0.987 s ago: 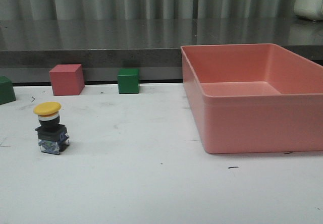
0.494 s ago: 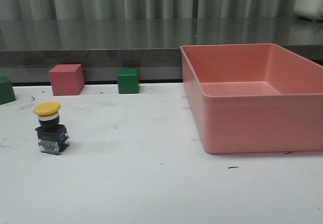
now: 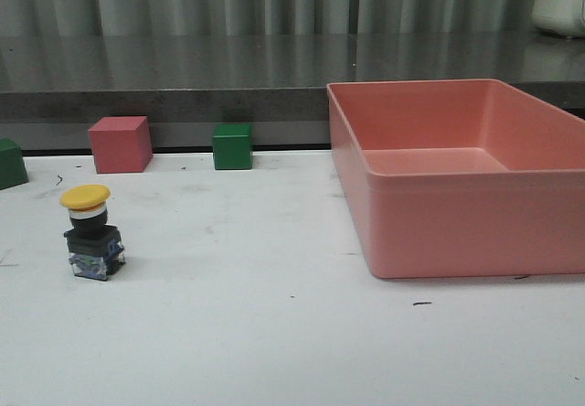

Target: Place and stand button with both arms

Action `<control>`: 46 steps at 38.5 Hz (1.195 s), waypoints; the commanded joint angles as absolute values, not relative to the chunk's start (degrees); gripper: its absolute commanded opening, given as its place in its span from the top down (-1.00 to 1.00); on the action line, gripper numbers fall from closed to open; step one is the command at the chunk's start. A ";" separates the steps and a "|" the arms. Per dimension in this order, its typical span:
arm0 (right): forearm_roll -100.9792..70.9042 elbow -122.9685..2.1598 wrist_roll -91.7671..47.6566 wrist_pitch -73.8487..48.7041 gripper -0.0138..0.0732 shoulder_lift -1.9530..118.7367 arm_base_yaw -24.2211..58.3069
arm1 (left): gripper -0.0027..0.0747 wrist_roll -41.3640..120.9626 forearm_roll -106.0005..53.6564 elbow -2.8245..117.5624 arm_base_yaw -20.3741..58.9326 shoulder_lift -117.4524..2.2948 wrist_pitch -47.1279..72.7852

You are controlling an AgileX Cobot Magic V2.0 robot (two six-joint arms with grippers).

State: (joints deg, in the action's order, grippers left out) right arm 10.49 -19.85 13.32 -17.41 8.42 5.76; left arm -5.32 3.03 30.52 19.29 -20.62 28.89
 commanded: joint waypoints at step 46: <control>11.61 -21.23 13.09 -12.60 0.83 8.99 5.54 | 0.98 -5.92 1.21 -0.73 -2.68 1.68 5.43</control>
